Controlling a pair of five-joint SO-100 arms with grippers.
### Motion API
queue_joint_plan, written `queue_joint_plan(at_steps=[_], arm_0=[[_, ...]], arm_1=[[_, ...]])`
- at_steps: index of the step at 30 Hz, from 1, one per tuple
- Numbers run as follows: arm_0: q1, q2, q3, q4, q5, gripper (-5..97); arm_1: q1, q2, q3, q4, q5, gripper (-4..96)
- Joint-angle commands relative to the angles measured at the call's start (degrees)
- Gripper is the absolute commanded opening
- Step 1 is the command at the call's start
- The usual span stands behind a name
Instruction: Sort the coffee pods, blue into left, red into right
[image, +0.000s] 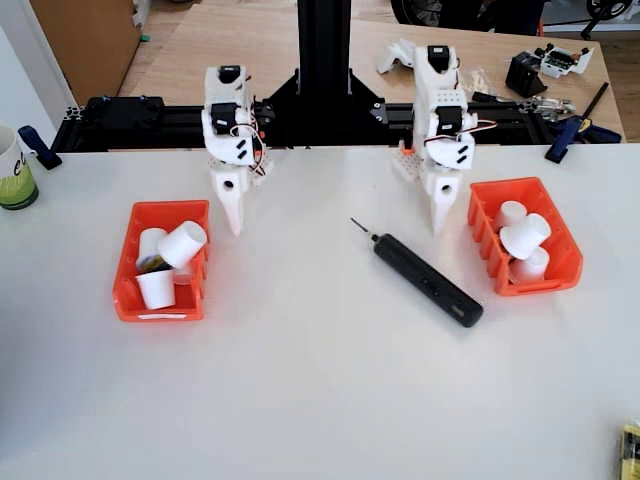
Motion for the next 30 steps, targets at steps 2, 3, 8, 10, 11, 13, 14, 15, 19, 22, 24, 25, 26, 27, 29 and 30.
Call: queue_joint_plan(at_steps=[2, 3, 8, 10, 11, 13, 14, 15, 19, 22, 24, 25, 26, 27, 29, 30], arm_0=[[-0.2, -0.1, 2.3, 1.6, 0.2, 12], [-0.2, -0.1, 2.3, 1.6, 0.2, 12], [-0.3, -0.1, 2.3, 1.6, -0.4, 12], [-0.3, -0.1, 2.3, 1.6, -0.4, 12], [-0.3, -0.1, 2.3, 1.6, -0.4, 12], [-0.2, -0.1, 2.3, 1.6, -0.4, 12], [-0.3, -0.1, 2.3, 1.6, -0.4, 12], [-0.4, -0.1, 2.3, 1.6, -0.4, 12], [-0.3, -0.1, 2.3, 1.6, -0.4, 12], [-0.3, -0.1, 2.3, 1.6, -0.4, 12], [-0.3, -0.1, 2.3, 1.6, -0.4, 12], [-0.3, -0.1, 2.3, 1.6, -0.4, 12], [-0.3, -0.1, 2.3, 1.6, -0.4, 12], [-0.3, -0.1, 2.3, 1.6, -0.4, 12], [-0.3, -0.1, 2.3, 1.6, -0.4, 12], [-0.3, -0.1, 2.3, 1.6, -0.4, 12]], arm_1=[[0.4, -0.5, 1.1, 1.5, 0.9, -1.9], [0.4, -0.5, 1.1, 2.0, -2.5, -2.2], [0.3, -0.5, 1.1, 2.5, -5.4, -1.1], [0.3, -0.5, 1.1, 2.5, -5.4, -1.0], [0.3, -0.5, 1.1, 2.5, -5.4, -1.0], [0.3, -0.5, 1.1, 2.5, -5.4, -1.0], [0.3, -0.5, 1.1, 2.5, -5.4, -1.0], [0.3, -0.5, 1.1, 2.5, -5.4, -1.0], [0.3, -0.5, 1.1, 2.5, -5.4, -1.0], [0.3, -0.5, 1.1, 2.5, -5.4, -1.0], [0.3, -0.5, 1.1, 2.5, -5.4, -1.0], [0.3, -0.5, 1.1, 2.5, -5.4, -1.0], [0.3, -0.5, 1.1, 2.5, -5.4, -1.0], [0.3, -0.5, 1.1, 2.5, -5.4, -1.0], [0.3, -0.5, 1.1, 2.5, -5.4, -1.0], [0.3, -0.5, 1.1, 2.5, -5.4, -1.0]])
